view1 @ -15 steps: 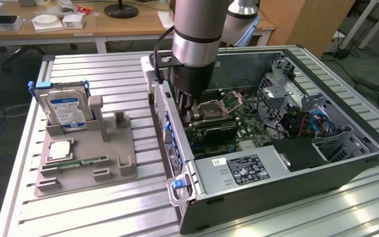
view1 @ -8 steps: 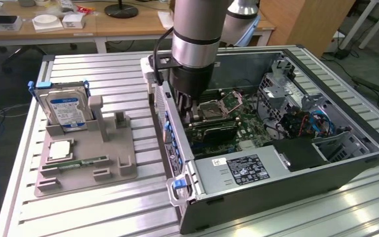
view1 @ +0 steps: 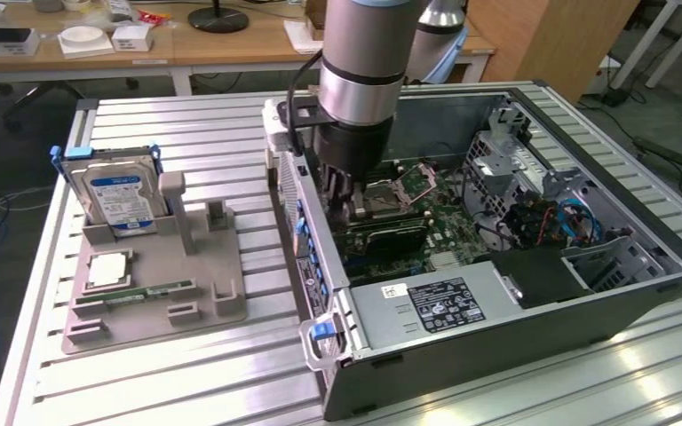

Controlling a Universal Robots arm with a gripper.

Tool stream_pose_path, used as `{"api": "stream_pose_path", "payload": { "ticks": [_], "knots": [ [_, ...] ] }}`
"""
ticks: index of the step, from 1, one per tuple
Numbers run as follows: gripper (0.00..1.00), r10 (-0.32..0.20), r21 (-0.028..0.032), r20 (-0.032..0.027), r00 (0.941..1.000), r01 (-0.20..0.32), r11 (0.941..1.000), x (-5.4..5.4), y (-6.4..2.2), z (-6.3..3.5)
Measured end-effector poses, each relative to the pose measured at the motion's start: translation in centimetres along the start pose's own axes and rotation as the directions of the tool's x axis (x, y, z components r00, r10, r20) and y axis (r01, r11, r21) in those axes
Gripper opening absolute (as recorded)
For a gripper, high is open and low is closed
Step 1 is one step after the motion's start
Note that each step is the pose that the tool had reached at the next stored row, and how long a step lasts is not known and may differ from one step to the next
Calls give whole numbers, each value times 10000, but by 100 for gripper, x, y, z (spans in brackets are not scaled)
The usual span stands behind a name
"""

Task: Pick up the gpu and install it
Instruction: 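Press down on the gpu until it lock into place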

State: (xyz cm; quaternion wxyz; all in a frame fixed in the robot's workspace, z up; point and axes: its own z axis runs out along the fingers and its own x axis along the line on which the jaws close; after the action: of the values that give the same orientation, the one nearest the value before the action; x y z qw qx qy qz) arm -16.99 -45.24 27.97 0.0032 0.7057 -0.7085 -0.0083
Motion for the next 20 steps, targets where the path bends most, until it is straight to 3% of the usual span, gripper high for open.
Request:
{"api": "stream_pose_path", "payload": {
  "ticks": [10, 20],
  "knots": [
    [10, 0, -47, -1, 10000, 0, 10000, -6, -195, 0],
    [10, 1, -60, -2, 10000, -1, 10000, -13, -229, 6]
  ]
}}
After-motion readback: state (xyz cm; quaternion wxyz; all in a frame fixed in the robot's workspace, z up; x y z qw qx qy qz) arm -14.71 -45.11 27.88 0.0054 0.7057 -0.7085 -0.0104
